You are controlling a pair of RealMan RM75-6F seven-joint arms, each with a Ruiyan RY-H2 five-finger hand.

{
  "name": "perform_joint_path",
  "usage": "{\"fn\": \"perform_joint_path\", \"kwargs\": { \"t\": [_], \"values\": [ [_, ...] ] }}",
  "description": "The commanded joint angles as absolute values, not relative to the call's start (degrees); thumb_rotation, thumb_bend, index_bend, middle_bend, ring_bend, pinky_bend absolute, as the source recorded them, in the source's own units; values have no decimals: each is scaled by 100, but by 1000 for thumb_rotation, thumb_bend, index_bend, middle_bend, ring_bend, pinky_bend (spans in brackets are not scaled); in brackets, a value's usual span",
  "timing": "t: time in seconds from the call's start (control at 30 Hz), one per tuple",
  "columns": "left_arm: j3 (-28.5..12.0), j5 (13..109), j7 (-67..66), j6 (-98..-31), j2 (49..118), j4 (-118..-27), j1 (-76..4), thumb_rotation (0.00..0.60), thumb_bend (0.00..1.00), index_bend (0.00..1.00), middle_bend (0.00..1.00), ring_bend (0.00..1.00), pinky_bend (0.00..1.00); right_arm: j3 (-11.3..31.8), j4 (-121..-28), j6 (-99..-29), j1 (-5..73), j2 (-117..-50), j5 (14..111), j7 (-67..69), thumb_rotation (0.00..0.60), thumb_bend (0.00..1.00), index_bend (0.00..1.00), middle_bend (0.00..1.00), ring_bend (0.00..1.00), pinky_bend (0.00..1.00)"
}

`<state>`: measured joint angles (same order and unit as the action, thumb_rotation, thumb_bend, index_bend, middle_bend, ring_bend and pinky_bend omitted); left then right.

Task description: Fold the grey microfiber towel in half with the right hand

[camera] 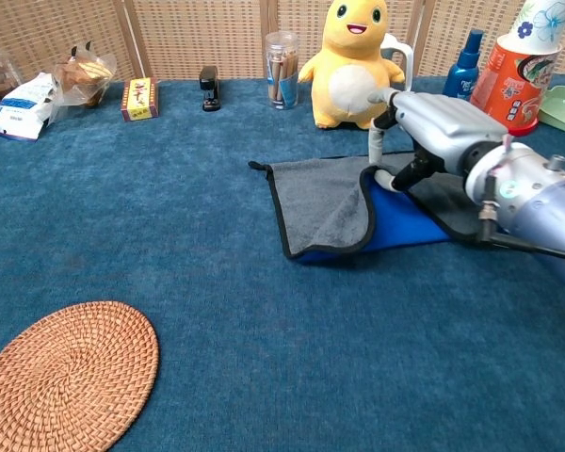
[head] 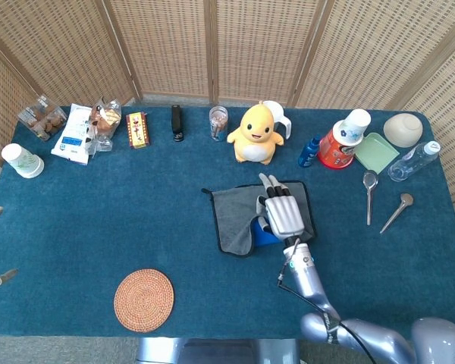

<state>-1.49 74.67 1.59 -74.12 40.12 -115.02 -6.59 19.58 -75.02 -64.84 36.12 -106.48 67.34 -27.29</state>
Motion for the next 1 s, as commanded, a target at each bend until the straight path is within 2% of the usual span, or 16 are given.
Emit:
{"fn": "perform_joint_path", "kwargs": {
  "t": [0.03,0.27,0.6,1.0],
  "values": [
    [-149,7458,151,-7399,4016,-11499,-667,600,102,0,0,0,0,2110,-7300,-6547,3781,-10862,6537,-2920,600,488,678,80,0,224],
    [-131,7488,172,-7389,4009,-11495,-663,600,103,0,0,0,0,2257,-6998,-6493,4054,-11076,6301,-3079,600,489,679,77,0,223],
    [-118,7501,240,-7347,3993,-11477,-670,600,103,0,0,0,0,2232,-6365,-6375,4440,-11299,6224,-3377,600,489,681,76,0,224],
    [-178,7257,232,-7136,4017,-11405,-795,600,103,0,0,0,0,2512,-5539,-6023,5030,-11715,5793,-3593,600,488,676,75,0,224]
  ]
}}
